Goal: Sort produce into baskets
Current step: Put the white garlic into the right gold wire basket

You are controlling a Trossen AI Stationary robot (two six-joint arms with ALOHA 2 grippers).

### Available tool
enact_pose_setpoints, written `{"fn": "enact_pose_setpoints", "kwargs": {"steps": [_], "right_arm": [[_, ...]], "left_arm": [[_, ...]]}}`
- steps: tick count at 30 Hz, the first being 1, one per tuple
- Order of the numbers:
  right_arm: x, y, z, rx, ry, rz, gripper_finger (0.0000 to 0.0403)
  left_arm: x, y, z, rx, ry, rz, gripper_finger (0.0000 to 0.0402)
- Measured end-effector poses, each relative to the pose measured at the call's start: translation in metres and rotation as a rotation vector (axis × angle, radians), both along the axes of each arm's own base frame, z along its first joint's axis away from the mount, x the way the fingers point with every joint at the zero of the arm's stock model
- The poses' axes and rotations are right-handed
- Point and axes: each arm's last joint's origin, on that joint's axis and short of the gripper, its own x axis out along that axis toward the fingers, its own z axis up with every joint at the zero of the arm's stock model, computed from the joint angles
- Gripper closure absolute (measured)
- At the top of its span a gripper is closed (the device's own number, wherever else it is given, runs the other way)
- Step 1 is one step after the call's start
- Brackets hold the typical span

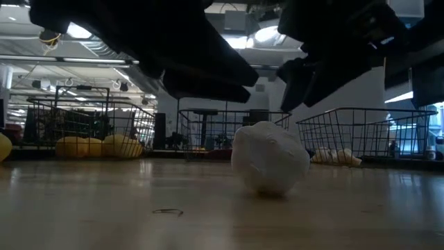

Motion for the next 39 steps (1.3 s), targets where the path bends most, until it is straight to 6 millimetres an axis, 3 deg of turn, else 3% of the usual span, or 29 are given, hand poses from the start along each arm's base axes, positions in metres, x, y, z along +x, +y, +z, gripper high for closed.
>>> {"fn": "enact_pose_setpoints", "kwargs": {"steps": [7, 17, 39], "right_arm": [[0.001, -0.001, -0.008, 0.007, -0.036, -0.002, 0.0166], [0.008, 0.001, -0.016, 0.016, -0.051, -0.01, 0.0166], [0.017, 0.005, -0.044, 0.021, 0.014, 0.041, 0.0166]], "left_arm": [[-0.003, -0.013, -0.003, -0.05, 0.011, -0.022, 0.0183], [0.0, -0.014, -0.039, -0.044, 0.096, 0.01, 0.0182], [0.01, 0.017, -0.043, 0.016, 0.146, 0.11, 0.0182]]}}
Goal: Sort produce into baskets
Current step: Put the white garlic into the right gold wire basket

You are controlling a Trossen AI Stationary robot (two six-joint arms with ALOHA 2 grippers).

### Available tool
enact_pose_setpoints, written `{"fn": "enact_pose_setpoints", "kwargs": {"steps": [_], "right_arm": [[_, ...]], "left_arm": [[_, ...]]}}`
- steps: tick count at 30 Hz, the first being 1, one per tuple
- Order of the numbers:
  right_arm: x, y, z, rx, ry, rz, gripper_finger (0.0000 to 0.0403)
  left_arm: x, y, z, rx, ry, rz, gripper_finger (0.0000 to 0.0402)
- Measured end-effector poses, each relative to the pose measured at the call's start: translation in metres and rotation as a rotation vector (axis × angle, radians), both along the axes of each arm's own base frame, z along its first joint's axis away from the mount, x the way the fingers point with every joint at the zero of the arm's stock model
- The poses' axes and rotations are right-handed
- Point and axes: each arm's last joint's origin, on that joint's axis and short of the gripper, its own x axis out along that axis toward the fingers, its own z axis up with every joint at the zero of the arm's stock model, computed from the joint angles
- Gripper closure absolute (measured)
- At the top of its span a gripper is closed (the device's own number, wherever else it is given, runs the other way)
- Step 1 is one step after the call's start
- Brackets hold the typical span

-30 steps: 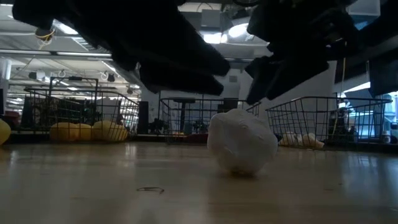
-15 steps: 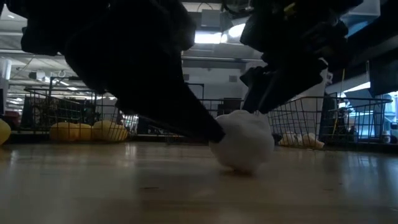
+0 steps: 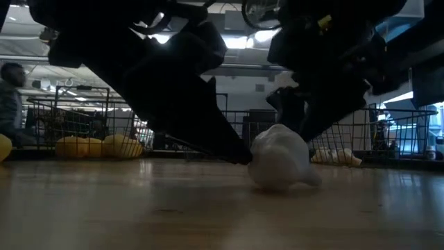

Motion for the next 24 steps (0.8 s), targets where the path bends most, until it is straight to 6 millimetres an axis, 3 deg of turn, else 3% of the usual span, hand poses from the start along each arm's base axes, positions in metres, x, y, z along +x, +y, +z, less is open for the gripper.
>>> {"fn": "enact_pose_setpoints", "kwargs": {"steps": [8, 14, 24], "right_arm": [[-0.005, 0.012, -0.014, 0.089, 0.122, 0.001, 0.0166], [-0.002, 0.029, -0.016, 0.123, 0.085, 0.014, 0.0166], [0.002, 0.029, -0.018, 0.133, 0.066, -0.06, 0.0166]], "left_arm": [[0.001, 0.001, 0.0, 0.0, -0.005, 0.001, 0.0182], [0.002, 0.002, 0.001, 0.001, -0.015, 0.0, 0.0182], [0.004, 0.008, 0.002, 0.0, -0.019, 0.016, 0.0182]]}}
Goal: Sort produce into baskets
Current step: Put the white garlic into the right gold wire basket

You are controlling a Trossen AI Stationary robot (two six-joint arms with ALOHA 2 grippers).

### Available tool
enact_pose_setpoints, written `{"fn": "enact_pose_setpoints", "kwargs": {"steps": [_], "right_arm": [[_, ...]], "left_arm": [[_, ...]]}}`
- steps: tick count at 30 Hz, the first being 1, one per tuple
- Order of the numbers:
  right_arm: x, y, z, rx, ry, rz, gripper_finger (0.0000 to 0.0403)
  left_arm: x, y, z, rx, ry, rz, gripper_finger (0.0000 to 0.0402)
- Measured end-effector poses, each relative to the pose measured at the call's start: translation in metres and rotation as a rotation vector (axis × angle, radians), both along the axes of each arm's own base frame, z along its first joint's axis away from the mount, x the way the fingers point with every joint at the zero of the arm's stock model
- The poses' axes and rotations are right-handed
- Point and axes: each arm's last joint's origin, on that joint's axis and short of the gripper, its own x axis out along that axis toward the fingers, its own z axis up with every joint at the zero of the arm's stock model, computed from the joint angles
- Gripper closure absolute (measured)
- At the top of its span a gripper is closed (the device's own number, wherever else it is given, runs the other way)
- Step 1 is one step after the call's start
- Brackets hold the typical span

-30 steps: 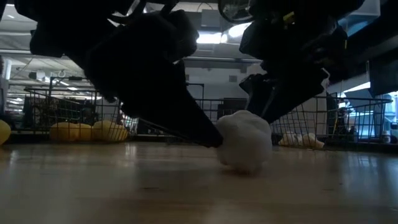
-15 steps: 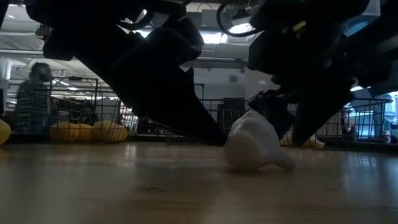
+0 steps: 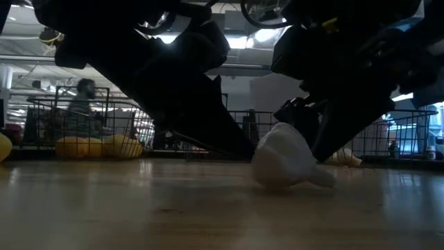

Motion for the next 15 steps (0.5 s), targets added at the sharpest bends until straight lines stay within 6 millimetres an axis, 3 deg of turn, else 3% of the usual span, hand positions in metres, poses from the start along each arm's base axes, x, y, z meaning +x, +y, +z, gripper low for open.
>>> {"fn": "enact_pose_setpoints", "kwargs": {"steps": [6, 15], "right_arm": [[0.001, 0.002, -0.012, 0.066, 0.075, -0.023, 0.0166], [0.001, 0.002, -0.013, 0.095, 0.093, -0.056, 0.0166]], "left_arm": [[0.001, 0.003, 0.0, -0.002, -0.005, 0.009, 0.0182], [0.001, 0.003, 0.001, -0.003, -0.007, 0.009, 0.0182]]}}
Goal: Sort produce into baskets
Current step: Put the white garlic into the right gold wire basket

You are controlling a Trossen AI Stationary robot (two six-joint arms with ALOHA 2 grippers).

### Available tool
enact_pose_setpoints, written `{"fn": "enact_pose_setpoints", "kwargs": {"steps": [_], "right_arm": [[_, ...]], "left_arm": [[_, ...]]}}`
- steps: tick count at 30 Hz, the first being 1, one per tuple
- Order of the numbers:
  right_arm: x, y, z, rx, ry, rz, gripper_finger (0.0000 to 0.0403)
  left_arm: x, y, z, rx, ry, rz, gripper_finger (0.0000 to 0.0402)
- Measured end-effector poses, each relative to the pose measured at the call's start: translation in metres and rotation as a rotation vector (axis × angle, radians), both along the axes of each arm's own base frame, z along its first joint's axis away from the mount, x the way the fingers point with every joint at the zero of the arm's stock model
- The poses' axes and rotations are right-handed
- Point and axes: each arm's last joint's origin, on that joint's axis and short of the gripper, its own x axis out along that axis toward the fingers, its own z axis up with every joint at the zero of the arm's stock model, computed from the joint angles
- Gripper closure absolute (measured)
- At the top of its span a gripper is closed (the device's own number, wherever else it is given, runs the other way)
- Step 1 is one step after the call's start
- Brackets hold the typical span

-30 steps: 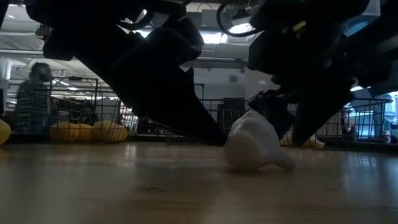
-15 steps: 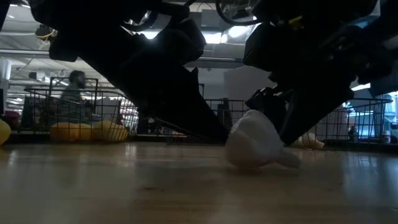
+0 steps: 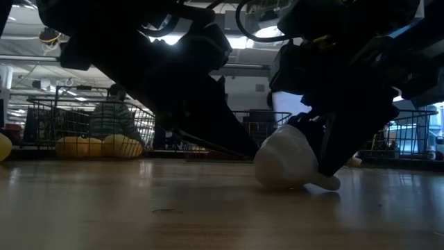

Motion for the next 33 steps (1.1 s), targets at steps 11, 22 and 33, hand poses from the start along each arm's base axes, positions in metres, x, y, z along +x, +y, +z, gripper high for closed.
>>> {"fn": "enact_pose_setpoints", "kwargs": {"steps": [11, 22, 33], "right_arm": [[0.002, -0.013, -0.002, -0.034, 0.003, -0.009, 0.0269], [-0.004, -0.022, 0.006, -0.112, 0.015, 0.008, 0.0396], [-0.03, -0.042, 0.061, -0.256, -0.032, -0.054, 0.0399]], "left_arm": [[0.0, 0.0, 0.0, -0.003, 0.0, 0.002, 0.0183], [-0.001, 0.0, 0.002, -0.002, 0.005, 0.0, 0.0183], [-0.016, 0.007, 0.043, 0.053, 0.04, 0.0, 0.0183]]}}
